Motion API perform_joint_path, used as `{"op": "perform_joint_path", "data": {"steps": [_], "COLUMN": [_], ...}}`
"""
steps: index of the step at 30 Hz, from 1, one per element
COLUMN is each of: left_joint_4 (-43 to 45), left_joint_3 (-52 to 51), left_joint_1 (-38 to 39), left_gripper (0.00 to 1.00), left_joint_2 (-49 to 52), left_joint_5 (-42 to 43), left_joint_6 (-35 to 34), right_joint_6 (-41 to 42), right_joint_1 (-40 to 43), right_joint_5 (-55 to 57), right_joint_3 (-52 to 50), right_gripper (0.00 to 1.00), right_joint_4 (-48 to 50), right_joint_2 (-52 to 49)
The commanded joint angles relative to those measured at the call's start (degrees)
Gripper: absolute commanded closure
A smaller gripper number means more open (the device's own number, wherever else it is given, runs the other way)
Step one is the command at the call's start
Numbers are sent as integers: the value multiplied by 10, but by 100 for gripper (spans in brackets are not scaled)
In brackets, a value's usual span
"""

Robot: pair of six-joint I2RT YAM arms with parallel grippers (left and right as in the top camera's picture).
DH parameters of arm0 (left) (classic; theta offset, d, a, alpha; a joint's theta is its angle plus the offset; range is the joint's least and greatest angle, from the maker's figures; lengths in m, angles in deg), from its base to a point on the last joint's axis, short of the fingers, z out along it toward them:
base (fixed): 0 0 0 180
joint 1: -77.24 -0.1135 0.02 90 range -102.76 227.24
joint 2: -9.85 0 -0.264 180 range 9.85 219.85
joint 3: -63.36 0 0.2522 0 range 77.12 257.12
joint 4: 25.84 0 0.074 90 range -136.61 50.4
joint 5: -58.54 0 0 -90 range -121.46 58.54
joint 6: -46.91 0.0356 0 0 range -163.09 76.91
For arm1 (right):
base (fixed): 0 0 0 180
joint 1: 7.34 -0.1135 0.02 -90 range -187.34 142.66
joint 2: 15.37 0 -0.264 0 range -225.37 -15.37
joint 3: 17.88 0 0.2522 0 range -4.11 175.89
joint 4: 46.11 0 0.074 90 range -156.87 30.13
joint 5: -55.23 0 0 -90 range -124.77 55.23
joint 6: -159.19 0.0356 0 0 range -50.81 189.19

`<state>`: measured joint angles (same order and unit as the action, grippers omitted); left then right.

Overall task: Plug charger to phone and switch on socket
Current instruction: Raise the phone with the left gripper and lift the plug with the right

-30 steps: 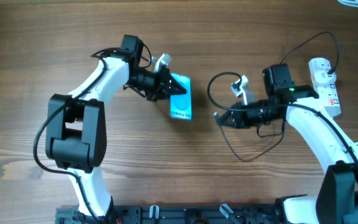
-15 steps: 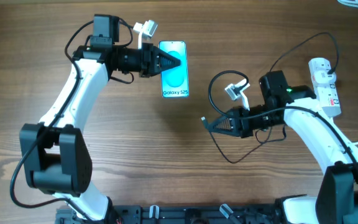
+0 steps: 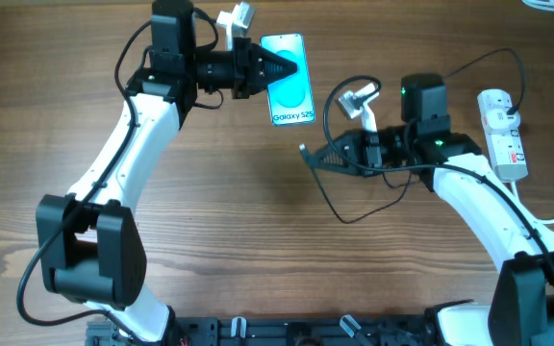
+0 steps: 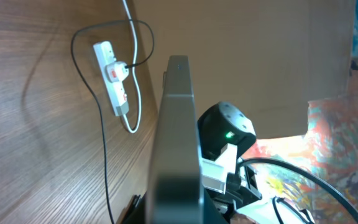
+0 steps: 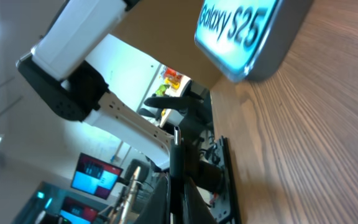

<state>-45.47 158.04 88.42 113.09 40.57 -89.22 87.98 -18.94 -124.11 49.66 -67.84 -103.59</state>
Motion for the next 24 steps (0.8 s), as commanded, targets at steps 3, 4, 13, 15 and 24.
{"op": "perform_joint_path", "data": {"steps": [3, 4, 13, 15, 24], "left_joint_4": [41, 48, 202, 232, 259], "left_joint_3": [6, 6, 6, 6, 6], "left_joint_1": [2, 2, 7, 12, 15], "left_gripper": [96, 96, 96, 96, 96], "left_joint_2": [-24, -24, -24, -24, -24], "left_joint_5": [8, 8, 9, 9, 10], "left_joint_6": [-58, -71, -235, -255, -292], "right_joint_6": [214, 226, 397, 450, 517], "right_joint_1": [-2, -2, -2, -2, 14], "right_joint_5": [-5, -5, 2, 2, -6], "right_joint_3": [5, 5, 5, 5, 5], "right_gripper": [96, 96, 96, 96, 96], "right_joint_4": [120, 137, 343, 419, 513], "right_joint_2": [17, 17, 17, 17, 17]}}
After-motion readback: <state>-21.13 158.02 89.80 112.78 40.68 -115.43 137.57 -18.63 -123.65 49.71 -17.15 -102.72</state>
